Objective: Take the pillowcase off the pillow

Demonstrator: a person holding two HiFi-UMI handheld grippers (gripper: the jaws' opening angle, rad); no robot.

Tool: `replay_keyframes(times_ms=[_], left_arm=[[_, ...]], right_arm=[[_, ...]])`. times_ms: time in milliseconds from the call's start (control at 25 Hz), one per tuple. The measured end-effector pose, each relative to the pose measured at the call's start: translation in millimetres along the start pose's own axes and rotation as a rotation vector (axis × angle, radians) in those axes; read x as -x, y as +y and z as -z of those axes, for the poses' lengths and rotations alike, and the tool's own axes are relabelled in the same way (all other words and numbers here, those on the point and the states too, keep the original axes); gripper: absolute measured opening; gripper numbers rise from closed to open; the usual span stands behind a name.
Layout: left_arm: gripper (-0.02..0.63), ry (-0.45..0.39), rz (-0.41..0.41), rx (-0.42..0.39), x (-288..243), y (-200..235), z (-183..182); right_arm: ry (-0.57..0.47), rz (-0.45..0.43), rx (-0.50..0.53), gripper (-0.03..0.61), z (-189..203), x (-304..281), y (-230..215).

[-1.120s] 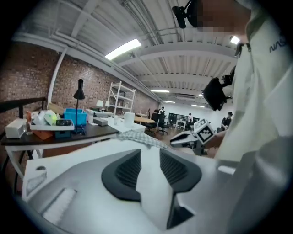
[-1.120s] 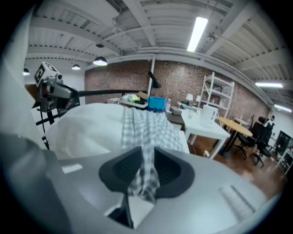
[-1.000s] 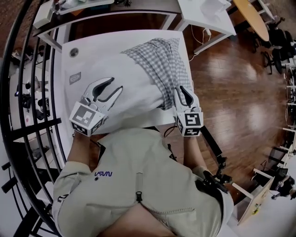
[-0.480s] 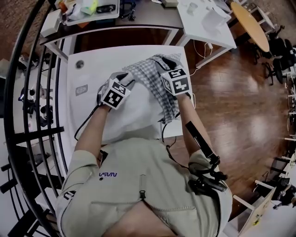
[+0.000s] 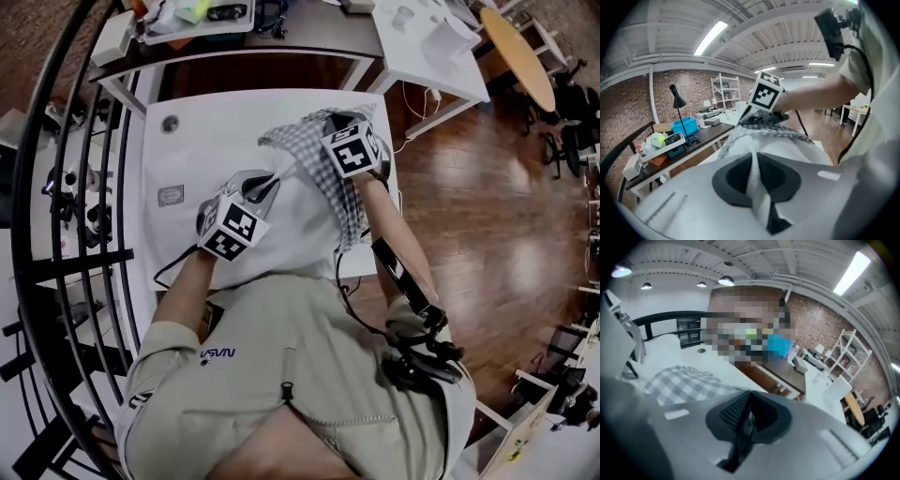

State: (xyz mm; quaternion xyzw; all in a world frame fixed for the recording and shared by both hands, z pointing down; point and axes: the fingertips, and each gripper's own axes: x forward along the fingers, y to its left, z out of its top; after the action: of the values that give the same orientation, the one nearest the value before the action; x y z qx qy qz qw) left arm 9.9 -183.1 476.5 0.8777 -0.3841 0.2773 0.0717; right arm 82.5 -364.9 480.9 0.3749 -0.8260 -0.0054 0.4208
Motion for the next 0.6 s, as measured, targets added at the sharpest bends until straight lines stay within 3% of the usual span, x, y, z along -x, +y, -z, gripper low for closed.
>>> replay_keyframes(times_ms=[160,360,520,600], left_arm=[[0.031,-0.098,0.010,-0.041,38,-11,-28],[0.031,-0.127,-0.014,0.052,50,11,-17],[0.031,-0.121,-0.041,0.130,31,31,8],[0.035,-0.105,-0.052,0.155,16,38,20]], right_arm=[[-0.019,0.139,-0.101,0.006,15,16,-57],[0.050,0.268,-0.279,0.006,80,20,-106],[0.209,0.253,-0.414,0.006,143,7,-91],[0.164,0.226,-0.399,0.006,143,-3,-86]])
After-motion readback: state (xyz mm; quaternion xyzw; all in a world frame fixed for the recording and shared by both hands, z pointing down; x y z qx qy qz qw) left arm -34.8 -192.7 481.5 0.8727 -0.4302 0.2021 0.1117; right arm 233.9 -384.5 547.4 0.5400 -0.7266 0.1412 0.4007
